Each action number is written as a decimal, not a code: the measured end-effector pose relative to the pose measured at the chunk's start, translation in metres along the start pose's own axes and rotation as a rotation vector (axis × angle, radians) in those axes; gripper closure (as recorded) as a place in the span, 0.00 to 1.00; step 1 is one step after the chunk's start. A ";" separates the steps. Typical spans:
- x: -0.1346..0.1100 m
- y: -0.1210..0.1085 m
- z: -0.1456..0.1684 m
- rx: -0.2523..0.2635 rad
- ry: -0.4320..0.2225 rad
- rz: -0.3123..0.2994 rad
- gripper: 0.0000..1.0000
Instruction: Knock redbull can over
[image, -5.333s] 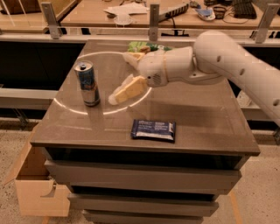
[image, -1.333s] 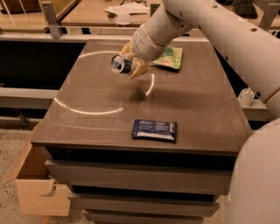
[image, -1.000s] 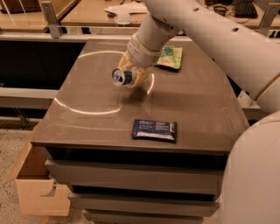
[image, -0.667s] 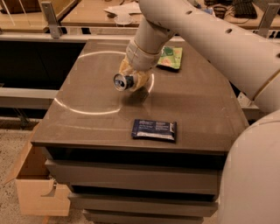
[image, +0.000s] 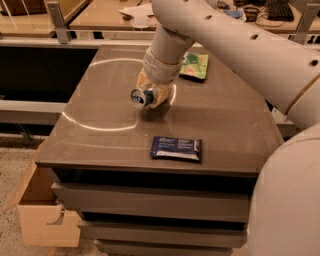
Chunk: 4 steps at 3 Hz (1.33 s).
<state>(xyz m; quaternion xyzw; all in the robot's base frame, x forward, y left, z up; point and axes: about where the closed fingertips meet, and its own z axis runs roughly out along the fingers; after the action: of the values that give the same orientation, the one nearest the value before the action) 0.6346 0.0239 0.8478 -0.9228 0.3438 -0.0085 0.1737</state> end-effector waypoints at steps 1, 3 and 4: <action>0.000 0.000 0.002 -0.001 -0.002 0.000 0.74; -0.007 -0.010 0.000 -0.199 -0.004 -0.152 0.20; -0.015 -0.018 0.009 -0.279 0.011 -0.220 0.00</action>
Offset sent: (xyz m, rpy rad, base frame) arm -0.0013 0.0081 0.0181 -0.0815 0.0553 0.1550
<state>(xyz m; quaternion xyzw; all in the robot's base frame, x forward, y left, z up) 0.6354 0.0487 0.8465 -0.9699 0.2396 0.0153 0.0399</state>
